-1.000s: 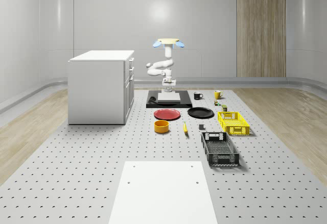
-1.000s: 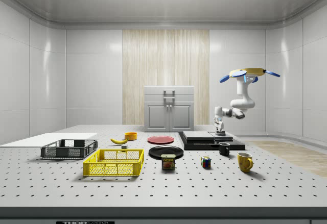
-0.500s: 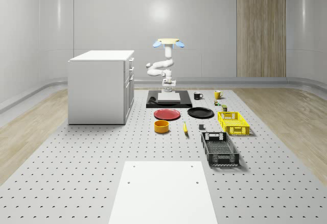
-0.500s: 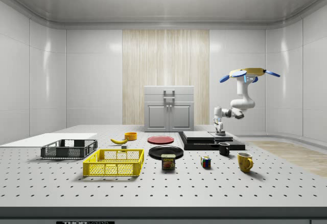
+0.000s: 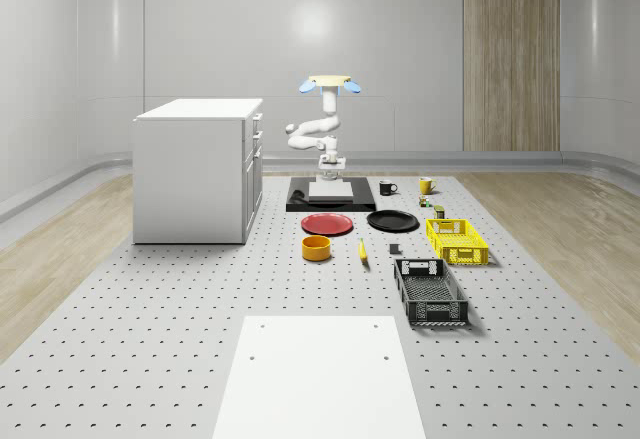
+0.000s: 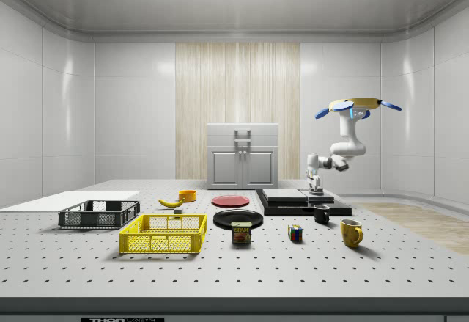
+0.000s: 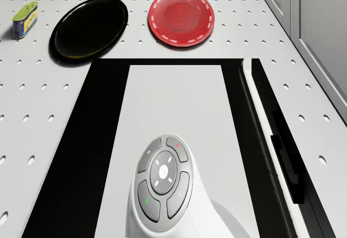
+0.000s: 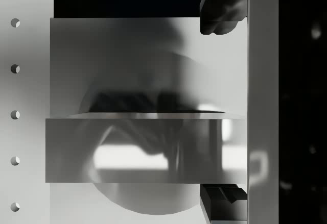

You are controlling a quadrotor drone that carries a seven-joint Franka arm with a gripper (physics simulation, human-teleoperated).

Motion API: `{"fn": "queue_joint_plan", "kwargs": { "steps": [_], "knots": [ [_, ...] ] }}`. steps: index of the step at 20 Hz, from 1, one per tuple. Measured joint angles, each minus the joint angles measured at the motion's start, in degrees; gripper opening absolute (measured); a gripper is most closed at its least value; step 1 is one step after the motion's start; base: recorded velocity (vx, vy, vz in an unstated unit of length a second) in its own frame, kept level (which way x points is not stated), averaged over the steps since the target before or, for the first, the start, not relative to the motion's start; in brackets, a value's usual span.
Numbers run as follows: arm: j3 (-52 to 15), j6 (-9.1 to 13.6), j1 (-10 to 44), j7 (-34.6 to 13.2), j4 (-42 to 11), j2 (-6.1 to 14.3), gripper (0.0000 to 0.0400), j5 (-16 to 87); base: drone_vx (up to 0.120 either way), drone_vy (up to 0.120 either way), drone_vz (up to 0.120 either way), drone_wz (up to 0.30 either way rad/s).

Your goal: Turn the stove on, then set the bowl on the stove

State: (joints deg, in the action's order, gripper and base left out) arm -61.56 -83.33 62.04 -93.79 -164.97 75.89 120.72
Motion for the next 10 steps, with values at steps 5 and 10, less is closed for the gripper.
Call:
{"fn": "queue_joint_plan", "kwargs": {
  "steps": [5,10],
  "knots": [
    [0.6,1.1,0.1,1.3,0.1,-1.5,0.0400,0.9,0.000,0.000,0.000,0.000],
    [0.5,1.4,1.1,-0.5,0.0,-1.6,0.0400,0.9,0.000,0.000,0.000,0.000]
  ]
}}
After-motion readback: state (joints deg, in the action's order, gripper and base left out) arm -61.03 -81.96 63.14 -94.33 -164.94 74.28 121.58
